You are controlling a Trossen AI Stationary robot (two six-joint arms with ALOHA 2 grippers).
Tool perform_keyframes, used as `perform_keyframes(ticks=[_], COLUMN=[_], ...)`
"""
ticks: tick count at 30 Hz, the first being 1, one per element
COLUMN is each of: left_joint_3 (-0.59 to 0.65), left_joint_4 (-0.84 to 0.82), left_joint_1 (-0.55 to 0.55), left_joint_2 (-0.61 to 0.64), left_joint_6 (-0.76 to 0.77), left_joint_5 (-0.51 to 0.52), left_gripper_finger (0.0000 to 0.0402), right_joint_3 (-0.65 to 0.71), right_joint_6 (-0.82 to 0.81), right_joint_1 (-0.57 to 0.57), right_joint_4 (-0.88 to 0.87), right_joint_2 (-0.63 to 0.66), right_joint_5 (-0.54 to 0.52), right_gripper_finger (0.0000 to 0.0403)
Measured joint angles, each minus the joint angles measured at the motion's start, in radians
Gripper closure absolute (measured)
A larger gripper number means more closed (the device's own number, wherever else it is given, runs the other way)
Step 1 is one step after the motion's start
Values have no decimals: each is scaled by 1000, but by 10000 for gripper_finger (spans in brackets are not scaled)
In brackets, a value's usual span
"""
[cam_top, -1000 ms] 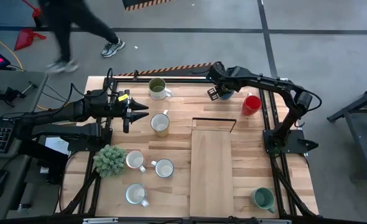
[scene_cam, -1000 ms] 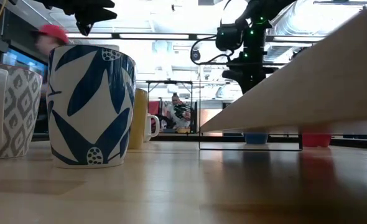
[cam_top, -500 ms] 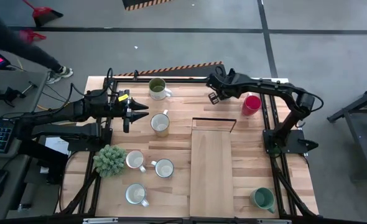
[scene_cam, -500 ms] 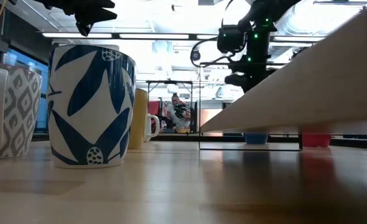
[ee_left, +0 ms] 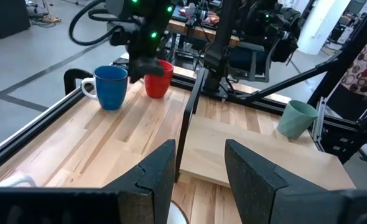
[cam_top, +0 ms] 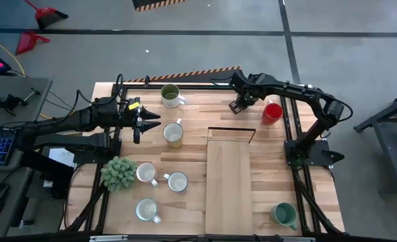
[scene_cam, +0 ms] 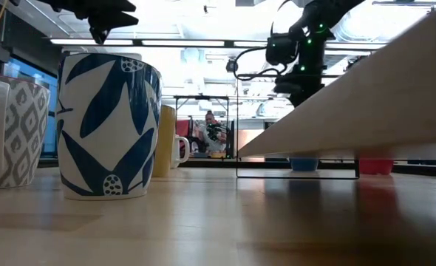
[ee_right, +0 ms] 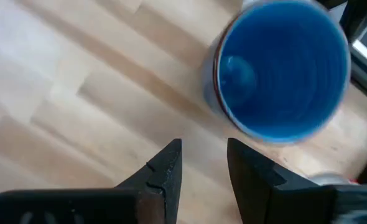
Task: Place coffee mugs
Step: Put the blue mug on the shelf
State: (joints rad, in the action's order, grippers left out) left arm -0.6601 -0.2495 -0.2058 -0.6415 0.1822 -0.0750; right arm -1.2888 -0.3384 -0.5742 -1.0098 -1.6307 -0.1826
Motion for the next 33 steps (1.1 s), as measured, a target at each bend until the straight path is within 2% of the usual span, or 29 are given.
perform_keyframes(ticks=[5, 11, 16, 22, 28, 33], left_joint_3=[0, 0, 0, 1, 1, 1], left_joint_4=[-10, -16, -16, -16, 4, 55], left_joint_1=[0, 0, 0, 0, 15, 38], left_joint_2=[0, -1, -21, -75, -107, -80], left_joint_6=[-1, 0, 0, 0, -4, -35], left_joint_5=[0, 0, 0, 0, -5, -7], left_gripper_finger=[273, 273, 273, 273, 273, 273], right_joint_3=[0, -2, -108, -332, -584, -659], right_joint_6=[69, 136, 205, 302, 394, 453], right_joint_1=[-24, -83, -163, -255, -304, -310], right_joint_4=[-46, -46, -65, -138, -340, -403], right_joint_2=[83, 203, 211, 93, -109, -209], right_joint_5=[0, 70, 87, 155, 167, 193], right_gripper_finger=[295, 295, 295, 295, 295, 295])
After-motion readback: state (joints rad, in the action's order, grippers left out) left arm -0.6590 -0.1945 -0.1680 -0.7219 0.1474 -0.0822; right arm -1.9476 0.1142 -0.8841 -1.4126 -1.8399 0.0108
